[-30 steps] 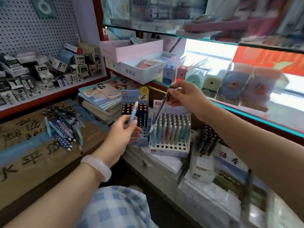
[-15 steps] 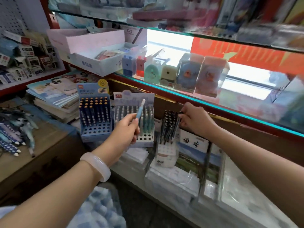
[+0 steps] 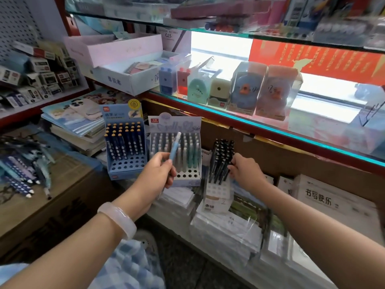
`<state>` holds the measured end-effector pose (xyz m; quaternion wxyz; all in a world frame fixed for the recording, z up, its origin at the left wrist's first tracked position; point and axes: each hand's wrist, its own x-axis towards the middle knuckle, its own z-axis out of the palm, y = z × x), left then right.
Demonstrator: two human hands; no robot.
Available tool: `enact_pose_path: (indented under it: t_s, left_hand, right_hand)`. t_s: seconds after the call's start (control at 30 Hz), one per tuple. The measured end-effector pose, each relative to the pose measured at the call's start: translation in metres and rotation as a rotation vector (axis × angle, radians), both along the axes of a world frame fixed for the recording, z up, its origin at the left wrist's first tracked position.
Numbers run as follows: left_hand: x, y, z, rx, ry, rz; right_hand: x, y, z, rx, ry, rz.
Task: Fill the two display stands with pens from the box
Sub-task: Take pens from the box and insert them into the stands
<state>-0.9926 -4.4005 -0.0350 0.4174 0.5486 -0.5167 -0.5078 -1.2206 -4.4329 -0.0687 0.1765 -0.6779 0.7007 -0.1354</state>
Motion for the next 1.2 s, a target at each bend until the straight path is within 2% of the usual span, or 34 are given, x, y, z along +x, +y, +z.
enact_pose_path:
  t_s: [0.13, 0.23, 0.27, 0.33, 0.4, 0.47, 0.63, 0.7, 0.8, 1.0, 1.2]
  left_hand:
    - [0.001, 0.003, 0.001, -0.020, -0.021, -0.038]
    - [0.007, 0.003, 0.005, -0.054, -0.035, -0.053]
    - [0.009, 0.003, 0.007, -0.061, -0.027, -0.052]
    - [0.013, 0.004, 0.009, -0.068, -0.010, -0.049]
    - [0.016, 0.006, 0.011, -0.076, -0.003, -0.050]
    - [0.020, 0.008, 0.011, -0.089, -0.015, -0.049]
    - [0.038, 0.008, 0.010, -0.107, -0.018, -0.023]
    - [0.046, 0.006, 0.009, -0.127, -0.054, -0.007]
    - [0.064, -0.001, 0.005, -0.167, -0.205, 0.047]
    - [0.113, -0.011, -0.009, -0.156, -0.355, 0.219]
    - [0.145, -0.011, -0.020, -0.131, -0.313, 0.293]
  right_hand:
    - [0.004, 0.001, 0.011, 0.031, 0.062, -0.038]
    - [0.013, 0.003, 0.032, -0.152, 0.154, -0.041]
    - [0.019, 0.003, 0.040, -0.236, 0.109, -0.017]
    - [0.036, 0.001, 0.059, -0.276, -0.147, 0.071]
    - [0.058, 0.002, 0.076, -0.146, -0.505, 0.168]
    - [0.079, 0.004, 0.086, -0.021, -0.736, 0.214]
    - [0.110, 0.000, 0.088, 0.026, -0.848, 0.260]
    - [0.117, -0.005, 0.089, 0.006, -0.827, 0.277]
    - [0.125, -0.016, 0.092, -0.089, -0.728, 0.275]
    - [0.134, -0.041, 0.070, -0.297, -0.310, 0.270]
    - [0.151, -0.051, 0.026, -0.259, -0.158, 0.286]
